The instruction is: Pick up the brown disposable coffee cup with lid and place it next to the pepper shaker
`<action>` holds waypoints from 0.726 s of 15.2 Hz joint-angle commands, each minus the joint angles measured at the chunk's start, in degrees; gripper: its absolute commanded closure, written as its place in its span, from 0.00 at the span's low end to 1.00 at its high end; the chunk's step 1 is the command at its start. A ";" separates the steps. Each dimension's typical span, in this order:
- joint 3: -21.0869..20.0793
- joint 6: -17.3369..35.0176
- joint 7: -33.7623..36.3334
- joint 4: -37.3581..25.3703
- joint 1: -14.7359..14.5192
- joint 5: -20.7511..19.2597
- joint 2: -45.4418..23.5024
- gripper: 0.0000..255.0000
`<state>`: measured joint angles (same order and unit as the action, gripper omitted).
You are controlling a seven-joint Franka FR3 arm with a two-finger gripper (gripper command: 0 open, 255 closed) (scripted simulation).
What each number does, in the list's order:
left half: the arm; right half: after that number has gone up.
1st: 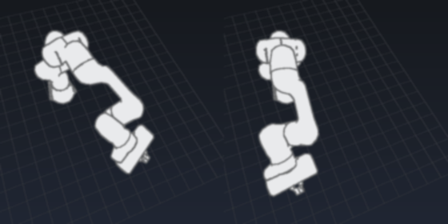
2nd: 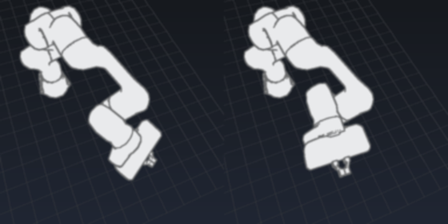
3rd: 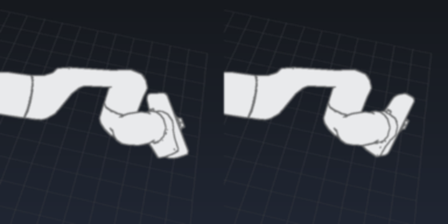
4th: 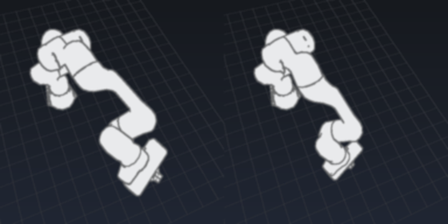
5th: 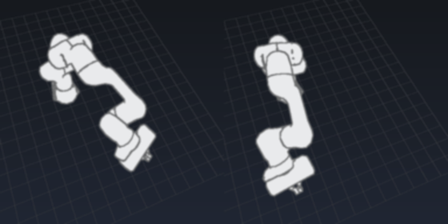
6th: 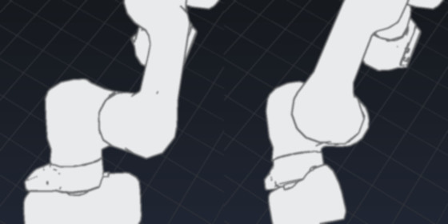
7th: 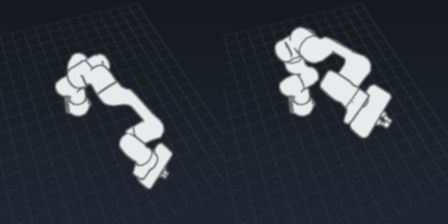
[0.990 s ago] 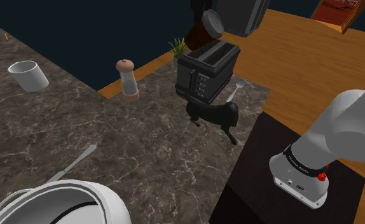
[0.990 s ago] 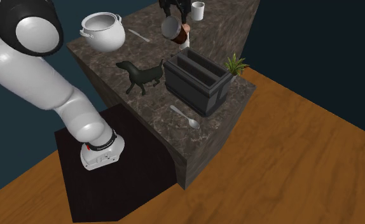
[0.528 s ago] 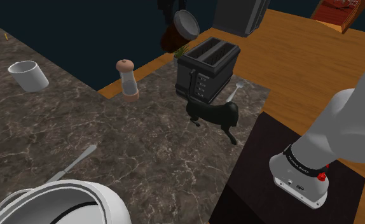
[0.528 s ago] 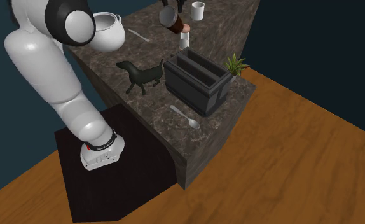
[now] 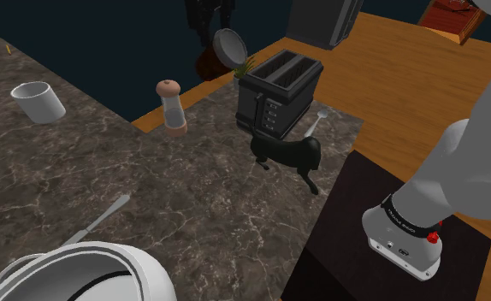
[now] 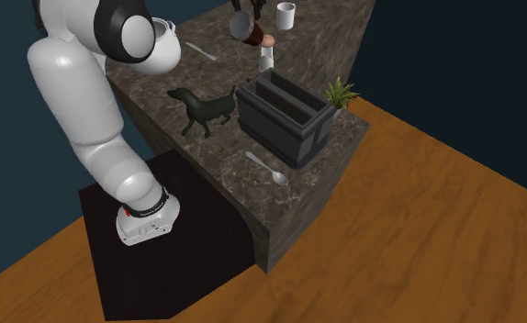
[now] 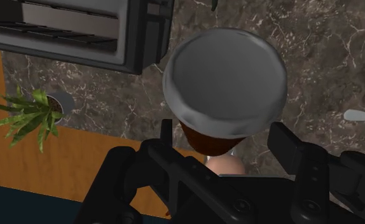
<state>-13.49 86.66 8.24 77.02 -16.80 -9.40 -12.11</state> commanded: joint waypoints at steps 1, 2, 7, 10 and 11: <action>0.02 1.82 0.17 2.32 0.14 0.14 0.58 1.00; 0.04 2.69 0.23 3.41 0.21 0.20 0.81 1.00; 0.12 6.86 0.57 8.42 0.49 0.38 1.65 1.00; 0.16 9.27 0.79 11.12 0.61 0.41 1.94 1.00; 0.18 10.06 0.86 11.98 0.64 0.42 2.01 1.00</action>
<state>-13.32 95.85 9.00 88.00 -16.19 -9.01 -10.30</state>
